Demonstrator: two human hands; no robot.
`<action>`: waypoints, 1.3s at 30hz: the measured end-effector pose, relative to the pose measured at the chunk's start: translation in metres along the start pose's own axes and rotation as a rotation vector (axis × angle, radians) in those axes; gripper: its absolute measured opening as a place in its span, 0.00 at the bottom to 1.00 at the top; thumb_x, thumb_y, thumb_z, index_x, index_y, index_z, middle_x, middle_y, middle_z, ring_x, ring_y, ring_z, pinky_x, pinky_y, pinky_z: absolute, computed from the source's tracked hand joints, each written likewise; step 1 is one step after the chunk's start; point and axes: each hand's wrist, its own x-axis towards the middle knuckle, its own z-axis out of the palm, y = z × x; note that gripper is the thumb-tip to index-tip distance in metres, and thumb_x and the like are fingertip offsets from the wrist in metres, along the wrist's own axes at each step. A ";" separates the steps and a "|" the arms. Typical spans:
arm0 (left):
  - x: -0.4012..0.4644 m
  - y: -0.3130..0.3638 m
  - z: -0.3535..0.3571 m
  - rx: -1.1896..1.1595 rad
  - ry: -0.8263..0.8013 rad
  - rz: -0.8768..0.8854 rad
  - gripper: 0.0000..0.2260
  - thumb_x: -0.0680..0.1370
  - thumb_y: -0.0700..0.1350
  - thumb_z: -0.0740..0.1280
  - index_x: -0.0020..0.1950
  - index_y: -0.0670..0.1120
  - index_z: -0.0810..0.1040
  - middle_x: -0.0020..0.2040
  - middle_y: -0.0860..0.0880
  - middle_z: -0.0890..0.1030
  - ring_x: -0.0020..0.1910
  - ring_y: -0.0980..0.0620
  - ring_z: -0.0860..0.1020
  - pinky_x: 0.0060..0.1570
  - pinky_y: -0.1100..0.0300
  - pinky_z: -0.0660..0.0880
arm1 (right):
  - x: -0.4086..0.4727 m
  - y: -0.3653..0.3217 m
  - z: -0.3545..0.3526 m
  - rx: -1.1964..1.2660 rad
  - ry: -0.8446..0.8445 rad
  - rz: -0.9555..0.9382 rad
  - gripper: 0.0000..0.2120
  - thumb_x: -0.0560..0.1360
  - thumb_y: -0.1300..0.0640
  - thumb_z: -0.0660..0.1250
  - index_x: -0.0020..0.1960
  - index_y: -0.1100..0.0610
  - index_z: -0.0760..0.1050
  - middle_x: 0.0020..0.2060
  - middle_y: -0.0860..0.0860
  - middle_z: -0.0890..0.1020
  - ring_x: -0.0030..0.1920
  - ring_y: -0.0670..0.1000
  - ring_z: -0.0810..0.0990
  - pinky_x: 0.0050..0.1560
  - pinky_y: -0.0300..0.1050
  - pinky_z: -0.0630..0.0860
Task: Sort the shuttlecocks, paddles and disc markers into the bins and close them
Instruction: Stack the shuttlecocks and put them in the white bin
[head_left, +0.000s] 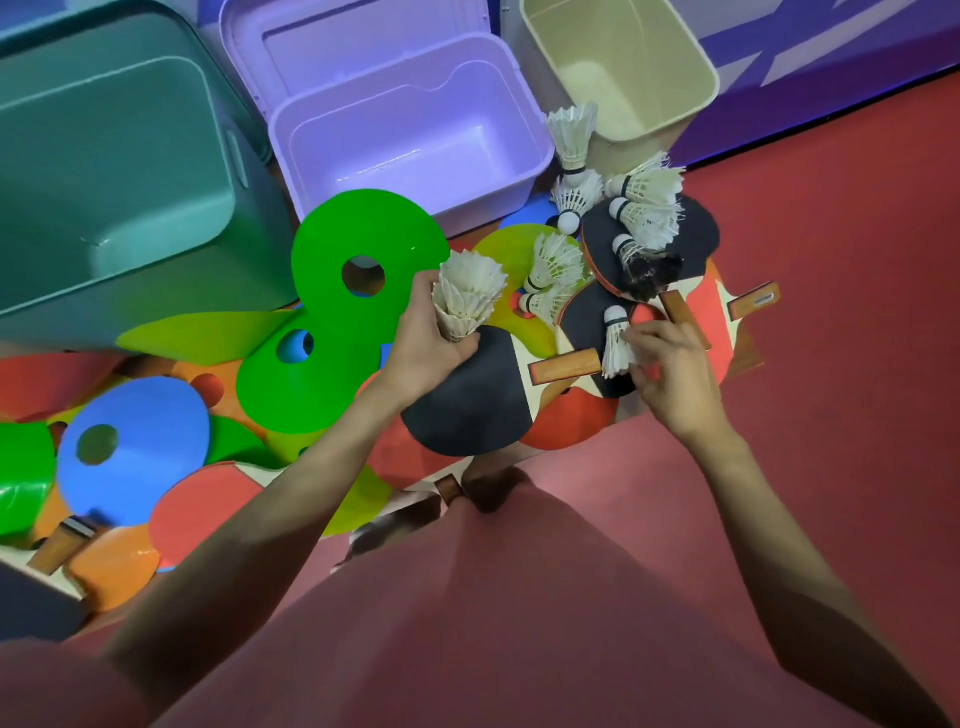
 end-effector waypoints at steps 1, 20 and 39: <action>-0.001 0.000 0.001 0.010 -0.002 0.003 0.25 0.65 0.42 0.70 0.60 0.46 0.64 0.46 0.58 0.73 0.46 0.53 0.74 0.47 0.53 0.74 | 0.001 0.000 0.000 0.012 0.020 -0.011 0.18 0.66 0.71 0.70 0.55 0.61 0.80 0.52 0.54 0.80 0.54 0.59 0.73 0.54 0.42 0.67; 0.003 0.002 -0.003 0.113 -0.049 0.059 0.27 0.64 0.43 0.75 0.60 0.44 0.70 0.49 0.52 0.79 0.51 0.45 0.79 0.52 0.44 0.76 | 0.056 -0.116 -0.027 0.765 0.339 0.057 0.05 0.73 0.62 0.67 0.41 0.59 0.81 0.31 0.48 0.76 0.33 0.45 0.72 0.36 0.40 0.69; 0.006 0.008 -0.018 -0.070 0.101 0.008 0.27 0.64 0.43 0.76 0.57 0.49 0.67 0.46 0.57 0.77 0.46 0.55 0.77 0.50 0.49 0.76 | 0.212 -0.082 -0.027 -0.206 0.142 -0.091 0.22 0.70 0.65 0.62 0.64 0.58 0.71 0.70 0.56 0.65 0.66 0.62 0.62 0.62 0.54 0.59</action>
